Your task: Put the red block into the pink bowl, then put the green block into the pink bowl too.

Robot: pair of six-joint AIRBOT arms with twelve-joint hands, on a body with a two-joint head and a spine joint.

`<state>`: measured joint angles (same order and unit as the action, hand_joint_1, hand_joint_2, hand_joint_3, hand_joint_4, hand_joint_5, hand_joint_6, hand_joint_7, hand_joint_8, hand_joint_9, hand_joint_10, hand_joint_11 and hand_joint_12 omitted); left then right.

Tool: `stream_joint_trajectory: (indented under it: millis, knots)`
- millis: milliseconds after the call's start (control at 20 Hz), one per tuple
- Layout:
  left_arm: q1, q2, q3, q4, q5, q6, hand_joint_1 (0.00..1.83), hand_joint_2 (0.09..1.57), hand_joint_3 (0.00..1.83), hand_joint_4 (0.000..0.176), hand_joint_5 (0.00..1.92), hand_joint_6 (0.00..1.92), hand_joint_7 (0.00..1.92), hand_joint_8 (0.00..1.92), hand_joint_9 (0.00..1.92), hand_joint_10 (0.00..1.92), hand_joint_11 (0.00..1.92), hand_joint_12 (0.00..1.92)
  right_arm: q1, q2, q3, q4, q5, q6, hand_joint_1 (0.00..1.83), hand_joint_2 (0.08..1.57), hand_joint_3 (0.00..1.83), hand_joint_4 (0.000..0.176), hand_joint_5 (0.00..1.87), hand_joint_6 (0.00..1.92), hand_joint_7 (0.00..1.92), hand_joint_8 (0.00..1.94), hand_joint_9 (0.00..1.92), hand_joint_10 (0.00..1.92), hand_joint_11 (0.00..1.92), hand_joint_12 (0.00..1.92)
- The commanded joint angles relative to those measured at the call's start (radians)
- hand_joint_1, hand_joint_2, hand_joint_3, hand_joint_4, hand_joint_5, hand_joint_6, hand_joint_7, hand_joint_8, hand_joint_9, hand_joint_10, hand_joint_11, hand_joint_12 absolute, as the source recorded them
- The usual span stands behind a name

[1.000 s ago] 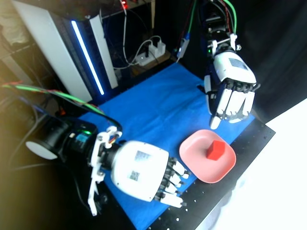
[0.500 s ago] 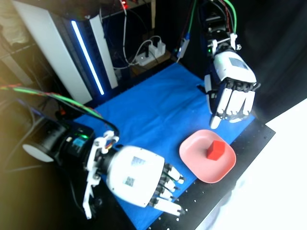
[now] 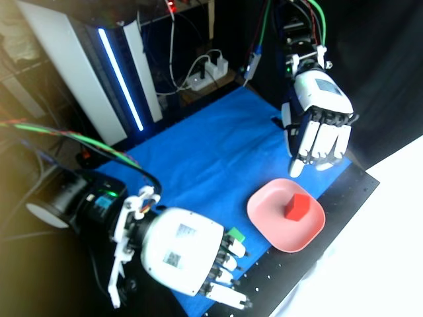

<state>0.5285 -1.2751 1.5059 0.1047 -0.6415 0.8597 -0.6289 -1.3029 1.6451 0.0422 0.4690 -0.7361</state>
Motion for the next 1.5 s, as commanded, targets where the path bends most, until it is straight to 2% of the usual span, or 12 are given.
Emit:
stream_joint_trajectory:
  millis: [0,50,150,250,300,400,500,600,650,700,800,1450]
  knots:
    - [-0.006,0.005,-0.003,-0.015,-0.128,-0.004,1.49,1.09,0.00,0.000,0.92,0.00,0.88,1.01,1.01,1.11,0.70,1.07,0.006,-0.003,0.004,0.009,0.103,-0.003,1.26,1.07,0.00,0.000,1.00,0.90,1.17,0.73,1.03,0.02,0.00,1.35]
    - [-0.006,0.005,-0.003,-0.015,-0.128,-0.004,1.40,1.11,0.01,0.000,0.77,0.99,0.96,0.92,1.05,1.06,0.73,1.01,0.006,-0.002,0.004,0.009,0.103,-0.003,1.26,1.07,0.00,0.000,1.00,0.89,1.17,0.74,1.01,0.01,0.00,1.23]
    - [-0.003,0.005,-0.004,-0.017,-0.128,-0.004,1.37,1.13,0.00,0.000,0.71,1.26,0.95,0.96,1.04,1.09,0.75,1.02,0.006,-0.002,0.004,0.010,0.103,-0.003,1.26,1.07,0.00,0.000,0.99,0.91,1.15,0.77,1.02,0.01,0.00,1.18]
    - [-0.003,0.005,-0.005,-0.017,-0.129,-0.004,1.48,1.09,0.00,0.000,0.81,0.29,0.87,1.02,1.02,1.11,0.78,1.01,0.007,-0.002,0.004,0.010,0.103,-0.003,1.26,1.07,0.00,0.000,0.99,0.91,1.16,0.75,1.02,0.01,0.00,1.20]
    - [-0.003,0.004,-0.005,-0.017,-0.131,-0.004,1.40,1.12,0.00,0.000,0.75,1.04,0.95,0.94,1.06,1.06,0.76,1.00,0.007,-0.002,0.005,0.010,0.103,-0.003,1.26,1.07,0.00,0.000,0.99,0.95,1.19,0.67,1.03,0.02,0.00,1.17]
    - [-0.003,0.004,-0.007,-0.017,-0.133,-0.004,1.46,1.09,0.01,0.000,0.72,0.61,0.89,1.01,1.02,1.11,0.69,1.01,0.007,-0.003,0.008,0.010,0.103,-0.003,1.25,1.07,0.00,0.000,1.00,0.98,1.19,0.62,1.02,0.01,0.00,1.08]
    - [-0.002,0.005,-0.009,-0.017,-0.134,-0.004,1.38,1.13,0.00,0.000,0.71,1.23,0.95,0.96,1.04,1.10,0.71,1.03,0.006,-0.007,0.010,0.010,0.103,-0.003,1.25,1.07,0.00,0.000,0.98,1.01,1.18,0.62,1.03,0.02,0.02,1.28]
    - [-0.002,0.005,-0.009,-0.017,-0.134,-0.004,1.48,1.08,0.00,0.000,0.82,0.28,0.90,0.99,1.02,1.10,0.70,1.04,0.006,-0.008,0.010,0.010,0.103,-0.003,1.27,1.06,0.00,0.000,0.99,0.89,1.23,0.65,1.04,0.02,0.00,1.41]
    - [-0.001,0.005,-0.009,-0.017,-0.134,-0.004,1.40,1.11,0.00,0.000,0.76,1.03,0.96,0.92,1.05,1.07,0.69,1.04,0.006,-0.008,0.010,0.011,0.103,-0.003,1.36,1.01,0.00,0.000,0.91,0.40,1.21,0.63,1.03,0.01,0.00,1.43]
    - [0.000,0.006,-0.010,-0.017,-0.135,-0.004,1.47,1.09,0.01,0.000,0.73,0.58,0.89,1.00,1.00,1.13,0.66,1.05,0.006,-0.008,0.010,0.011,0.103,-0.003,1.28,0.92,0.00,0.000,0.89,0.15,1.05,0.28,0.99,0.00,0.00,1.35]
    - [0.002,0.006,-0.010,-0.018,-0.135,-0.004,1.38,1.12,0.00,0.000,0.72,1.23,0.96,0.94,1.06,1.06,0.71,1.01,0.006,-0.008,0.008,0.011,0.103,-0.003,1.25,0.84,0.00,0.000,0.88,0.02,1.03,0.07,0.99,0.02,0.01,1.48]
    - [0.006,0.007,-0.015,-0.021,-0.141,-0.004,1.37,1.13,0.00,0.000,0.70,1.29,0.96,0.93,1.06,1.05,0.76,1.01,0.000,-0.027,0.026,0.011,0.096,-0.003,1.20,0.86,0.00,0.000,0.84,0.00,1.01,0.00,0.99,0.01,0.28,1.27]
